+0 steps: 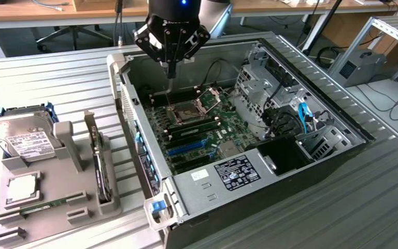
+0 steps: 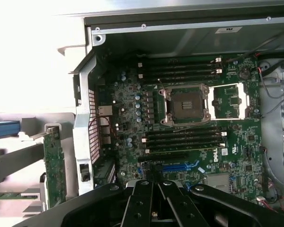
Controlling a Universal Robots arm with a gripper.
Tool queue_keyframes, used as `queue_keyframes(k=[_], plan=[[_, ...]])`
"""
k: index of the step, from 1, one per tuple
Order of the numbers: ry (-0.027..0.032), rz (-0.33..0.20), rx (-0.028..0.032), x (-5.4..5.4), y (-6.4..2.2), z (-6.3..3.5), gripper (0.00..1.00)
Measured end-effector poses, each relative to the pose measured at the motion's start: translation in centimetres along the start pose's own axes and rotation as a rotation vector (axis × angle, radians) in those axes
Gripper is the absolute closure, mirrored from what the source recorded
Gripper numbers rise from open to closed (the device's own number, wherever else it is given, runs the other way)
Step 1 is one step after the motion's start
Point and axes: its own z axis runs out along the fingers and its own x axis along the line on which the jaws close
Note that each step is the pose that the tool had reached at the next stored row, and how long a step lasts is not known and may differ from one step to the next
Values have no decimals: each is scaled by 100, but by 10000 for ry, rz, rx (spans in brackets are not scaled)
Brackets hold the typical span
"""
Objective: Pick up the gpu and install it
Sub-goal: 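Reach for the gpu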
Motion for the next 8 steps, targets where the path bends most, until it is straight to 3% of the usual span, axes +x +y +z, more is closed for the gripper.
queue_keyframes(k=[8], plan=[[0,-1,0,27,-2,-1,89]])
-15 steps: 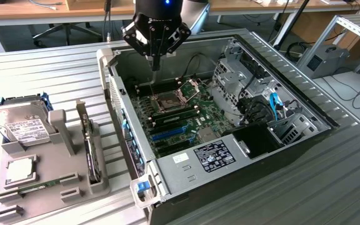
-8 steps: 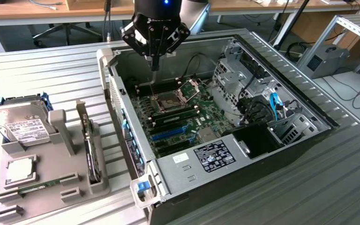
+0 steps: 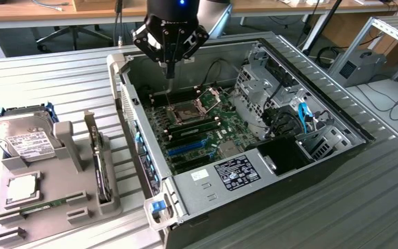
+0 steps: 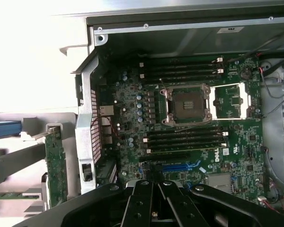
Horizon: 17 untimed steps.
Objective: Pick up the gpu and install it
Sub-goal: 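Reach for the gpu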
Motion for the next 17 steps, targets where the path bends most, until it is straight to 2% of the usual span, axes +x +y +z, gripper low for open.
queue_keyframes(k=[17], plan=[[0,0,0,46,-4,-1,89]])
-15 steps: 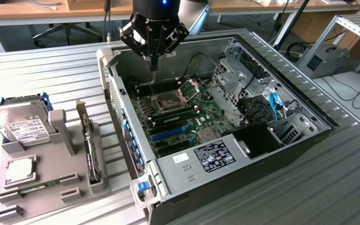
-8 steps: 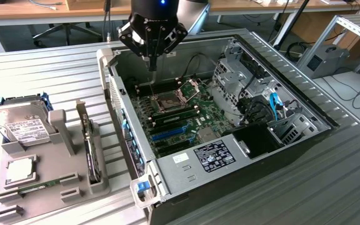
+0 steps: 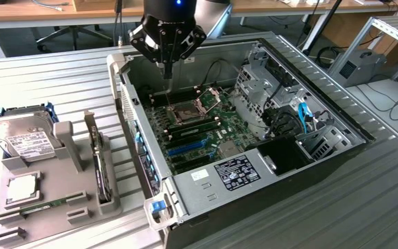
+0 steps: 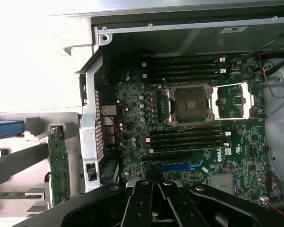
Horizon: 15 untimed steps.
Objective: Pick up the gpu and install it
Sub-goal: 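Reach for the gpu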
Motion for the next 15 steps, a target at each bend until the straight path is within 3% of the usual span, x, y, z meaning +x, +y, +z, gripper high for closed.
queue_keyframes(k=[15], plan=[[0,0,0,29,-2,-1,89]])
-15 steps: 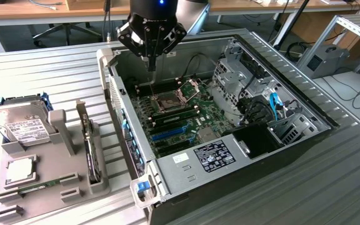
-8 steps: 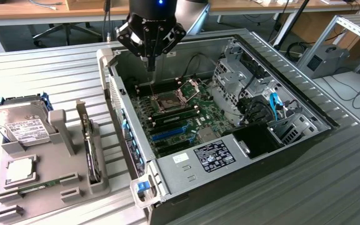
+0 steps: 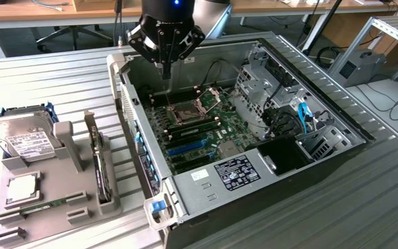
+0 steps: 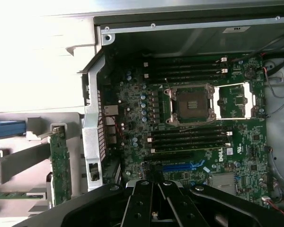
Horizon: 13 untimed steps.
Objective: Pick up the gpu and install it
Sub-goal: 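Reach for the gpu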
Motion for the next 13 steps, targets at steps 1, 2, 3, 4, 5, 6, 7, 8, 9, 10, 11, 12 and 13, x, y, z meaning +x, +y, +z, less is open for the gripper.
queue_keyframes(k=[1,2,3,4,5,6,7,8,9,10,11,12,13], plan=[[0,0,0,2,0,0,89],[0,0,1,4,0,0,89],[-1,0,0,10,-1,0,89],[0,0,1,17,-1,-1,89],[0,0,1,18,-1,-1,89],[0,0,0,20,-1,-1,89],[-1,0,0,22,-2,-1,89],[0,0,0,25,-2,-1,89],[0,1,1,27,-2,-1,89],[0,0,1,29,-2,-1,89],[0,0,1,31,-3,-1,89],[-1,0,0,33,-3,-1,89],[0,0,0,35,-3,-1,89]])
